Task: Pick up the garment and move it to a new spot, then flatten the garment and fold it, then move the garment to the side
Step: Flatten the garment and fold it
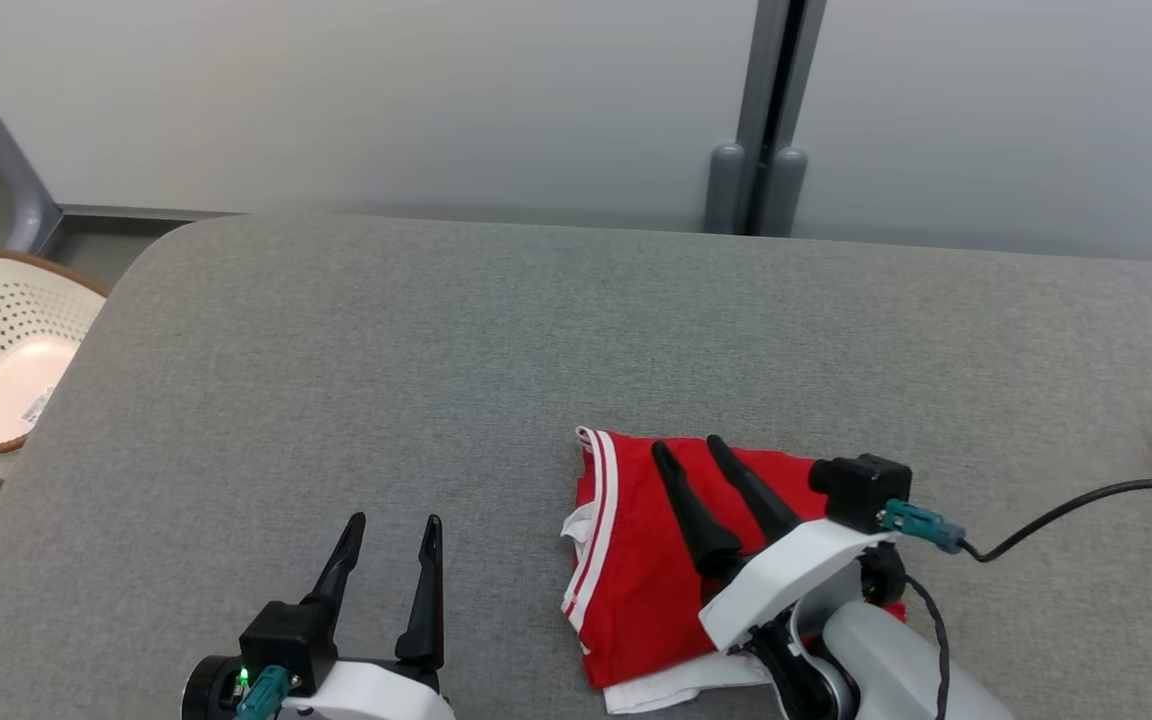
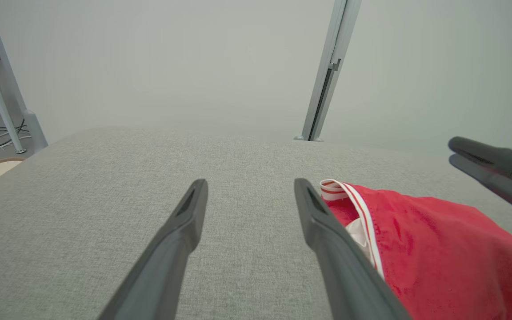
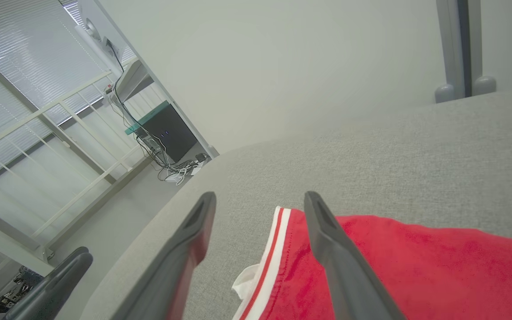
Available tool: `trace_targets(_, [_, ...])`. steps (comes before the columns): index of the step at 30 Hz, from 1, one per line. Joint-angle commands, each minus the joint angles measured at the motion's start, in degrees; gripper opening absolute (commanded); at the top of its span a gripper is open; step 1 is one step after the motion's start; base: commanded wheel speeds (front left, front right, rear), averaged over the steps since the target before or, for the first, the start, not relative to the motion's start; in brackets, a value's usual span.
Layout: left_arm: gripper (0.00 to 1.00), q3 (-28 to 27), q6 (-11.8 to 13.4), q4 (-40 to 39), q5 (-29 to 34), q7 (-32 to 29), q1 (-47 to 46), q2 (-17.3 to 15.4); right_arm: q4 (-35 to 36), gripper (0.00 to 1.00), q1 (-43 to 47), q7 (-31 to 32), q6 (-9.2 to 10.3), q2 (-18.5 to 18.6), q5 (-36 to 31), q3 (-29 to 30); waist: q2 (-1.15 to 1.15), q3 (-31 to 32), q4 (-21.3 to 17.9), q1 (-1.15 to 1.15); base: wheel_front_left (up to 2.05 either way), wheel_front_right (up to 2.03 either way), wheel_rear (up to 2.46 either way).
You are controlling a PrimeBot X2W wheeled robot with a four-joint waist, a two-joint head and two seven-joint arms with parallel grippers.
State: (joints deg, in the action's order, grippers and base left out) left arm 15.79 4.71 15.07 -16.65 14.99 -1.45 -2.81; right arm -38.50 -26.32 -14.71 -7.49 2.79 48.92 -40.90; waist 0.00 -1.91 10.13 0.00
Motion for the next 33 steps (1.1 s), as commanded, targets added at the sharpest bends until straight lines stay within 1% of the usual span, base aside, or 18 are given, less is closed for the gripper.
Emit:
trace_targets(1, [1.0,-0.3,0.3,-0.4,0.1,0.2,-0.4,-0.2,-0.8,1.0,-0.5,-0.4,0.01,0.2,-1.6,0.9,0.0,0.4,-1.4,0.0,0.0,0.0,0.0])
trace_targets(3, [1.0,-0.5,0.3,-1.1,0.3,0.2,-0.4,-0.2,-1.6,1.0,-0.9,-0.6,0.01,0.8,-6.0,4.1,0.0,0.6,-2.6,0.0,0.0,0.0,0.0])
trace_targets(5, [1.0,-0.7,0.3,-1.8,0.4,0.2,-0.5,-0.2,-0.5,1.0,-0.4,-0.6,0.01,2.5,-11.1,7.7,0.0,0.8,-3.6,0.0,0.0,0.0,0.0])
trace_targets(10, [1.0,-1.2,0.3,-3.7,1.0,0.2,-0.9,-0.2,6.2,1.0,4.7,-0.5,0.01,6.8,-24.8,16.7,0.0,1.0,-5.6,0.0,0.0,0.0,0.0])
trace_targets(13, [1.0,-1.6,0.4,-4.5,1.3,0.2,-0.8,-0.2,11.4,1.0,9.1,-0.5,0.01,7.9,-30.2,22.2,0.0,1.1,-6.4,0.0,0.0,0.0,0.0])
trace_targets(17, [1.0,-2.0,0.6,-5.2,2.1,0.2,0.1,-0.2,18.0,1.0,15.1,-0.5,0.01,7.5,-35.2,27.9,0.0,1.3,-7.4,0.0,0.0,0.0,0.0])
trace_targets(19, [1.0,-2.1,0.7,-5.4,2.3,0.2,0.7,-0.2,20.6,1.0,17.8,-0.4,0.01,6.5,-36.8,30.4,0.0,1.3,-7.8,0.0,0.0,0.0,0.0])
trace_targets(23, [1.0,-2.7,1.1,-6.3,3.0,0.2,1.2,-0.2,24.5,1.0,21.9,-0.4,0.01,4.7,-38.5,33.7,0.0,1.5,-8.2,0.0,0.0,0.0,0.0])
trace_targets(27, [1.0,-3.2,1.4,-7.0,3.7,0.2,2.6,-0.2,26.7,1.0,24.9,-0.4,0.01,3.3,-39.6,35.2,0.0,1.8,-8.4,0.0,0.0,0.0,0.0])
trace_targets(31, [1.0,-3.3,1.5,-7.2,4.5,0.2,2.8,-0.2,27.4,1.0,26.0,-0.4,0.01,2.6,-39.9,35.6,0.0,1.9,-8.4,0.0,0.0,0.0,0.0])
trace_targets(33, [1.0,-3.5,1.9,-7.3,4.1,0.2,3.1,-0.2,27.4,1.0,26.3,-0.4,0.01,2.3,-40.0,35.7,0.0,2.0,-8.3,0.0,0.0,0.0,0.0])
